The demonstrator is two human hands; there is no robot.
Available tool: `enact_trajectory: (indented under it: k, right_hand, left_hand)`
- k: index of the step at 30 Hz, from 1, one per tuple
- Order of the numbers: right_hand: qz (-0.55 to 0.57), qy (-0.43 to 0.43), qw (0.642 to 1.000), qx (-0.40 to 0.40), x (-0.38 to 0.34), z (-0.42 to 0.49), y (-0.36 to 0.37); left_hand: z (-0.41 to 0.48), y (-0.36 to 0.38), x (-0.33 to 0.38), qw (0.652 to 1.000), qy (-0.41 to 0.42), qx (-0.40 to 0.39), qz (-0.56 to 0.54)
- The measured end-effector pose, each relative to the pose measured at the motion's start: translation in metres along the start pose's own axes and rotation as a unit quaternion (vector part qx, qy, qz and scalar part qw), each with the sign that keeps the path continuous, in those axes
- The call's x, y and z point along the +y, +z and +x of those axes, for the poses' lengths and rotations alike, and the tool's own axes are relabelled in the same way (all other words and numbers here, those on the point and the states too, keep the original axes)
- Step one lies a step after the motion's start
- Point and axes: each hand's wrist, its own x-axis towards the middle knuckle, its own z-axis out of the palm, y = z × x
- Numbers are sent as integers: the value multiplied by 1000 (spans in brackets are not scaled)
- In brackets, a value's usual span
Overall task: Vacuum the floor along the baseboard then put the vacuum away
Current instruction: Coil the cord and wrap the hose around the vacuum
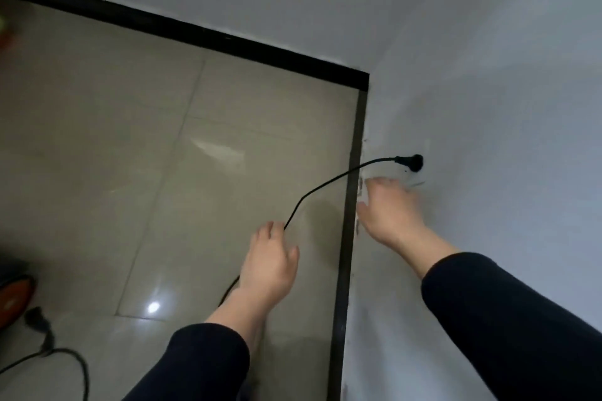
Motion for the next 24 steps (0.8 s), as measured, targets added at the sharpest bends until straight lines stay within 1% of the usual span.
enact_trajectory:
  k: [3, 5, 8, 10, 13, 16, 19, 21, 24]
  right_hand:
    - [-72, 17, 997, 32, 33, 41, -14]
    - [-120, 21, 992, 30, 49, 66, -21]
    - [-204, 13, 978, -28, 70, 89, -24]
    - [-266, -15, 962, -64, 80, 97, -21]
    - [-345, -73, 933, -72, 88, 110, -15]
    - [-361, -101, 925, -60, 90, 117, -11]
    - [-374, -112, 919, -46, 89, 122, -6]
    - [-387, -117, 913, -44, 89, 125, -3]
    - [-407, -123, 904, -31, 83, 128, 1]
  left_hand:
    - [44, 16, 16, 999, 20, -27, 19]
    - [75, 22, 28, 998, 31, -42, 30]
    - [108, 25, 49, 996, 24, -77, 24]
    - [125, 28, 65, 995, 25, -91, 18]
    - [148, 37, 84, 993, 51, -103, 7]
    - [165, 50, 97, 992, 68, -106, -8]
    - [171, 56, 102, 994, 61, -80, -42]
    - [168, 52, 100, 996, 63, -62, -21]
    - [164, 38, 89, 994, 99, -35, 34]
